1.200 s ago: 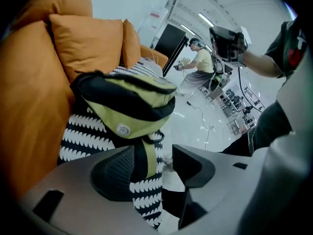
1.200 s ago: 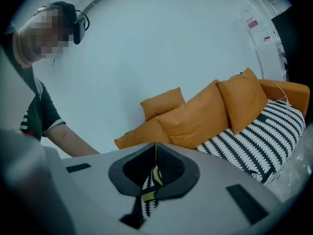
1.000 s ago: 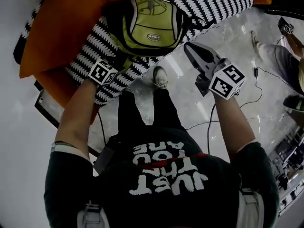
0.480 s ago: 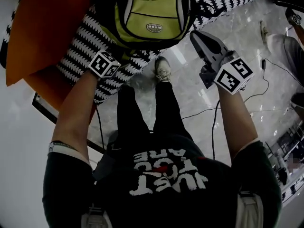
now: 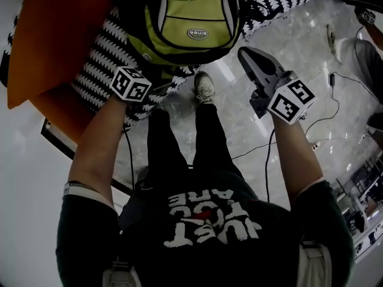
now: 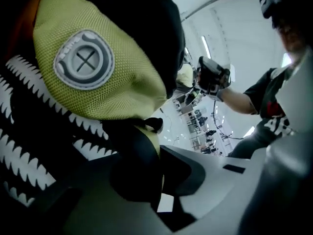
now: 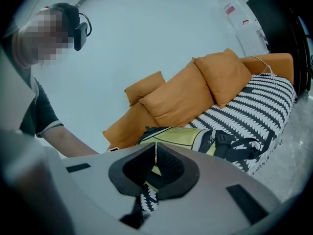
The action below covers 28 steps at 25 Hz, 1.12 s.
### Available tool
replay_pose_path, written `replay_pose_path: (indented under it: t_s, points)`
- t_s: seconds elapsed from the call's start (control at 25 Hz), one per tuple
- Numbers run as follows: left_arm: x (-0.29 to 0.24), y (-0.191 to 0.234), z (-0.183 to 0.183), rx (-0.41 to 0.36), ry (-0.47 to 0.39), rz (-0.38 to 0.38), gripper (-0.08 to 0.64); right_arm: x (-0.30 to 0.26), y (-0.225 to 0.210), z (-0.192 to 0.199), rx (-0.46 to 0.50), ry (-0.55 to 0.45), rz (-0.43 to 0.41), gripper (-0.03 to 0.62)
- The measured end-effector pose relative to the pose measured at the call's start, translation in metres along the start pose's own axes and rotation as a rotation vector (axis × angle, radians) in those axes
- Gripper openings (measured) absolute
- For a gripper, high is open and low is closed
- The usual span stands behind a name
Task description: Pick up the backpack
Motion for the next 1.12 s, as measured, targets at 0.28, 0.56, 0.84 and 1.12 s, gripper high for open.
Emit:
replay_pose_path:
  t_s: [0.28,0.56,0.84,1.12]
  points:
    - [0.020,-0.063,-0.043,0.044,-0.203,0.200,0.054,0.014,0.009,-0.020,0.012,-0.054,0.008,0.032]
    - [0.034,-0.128,-0.107,0.030,-0.366,0.302,0.054,0.032,0.027,-0.059,0.039,-0.107,0.011,0.032]
    - [0.056,-0.185,-0.192,-0.006,-0.509,0.330,0.054,0.059,0.047,-0.119,0.068,-0.181,0.020,0.032]
    - [0.078,-0.217,-0.264,-0.062,-0.584,0.286,0.054,0.080,0.078,-0.165,0.111,-0.240,0.009,0.031]
Point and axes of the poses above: the fingertips, and each gripper's own axes: x backward along the fingers, y to its left, z out of its underside, the point moved 3 cm from there along x, backward along the fingers, and after that the axes turned 15 degrees about -y, right-handed, at the moved point
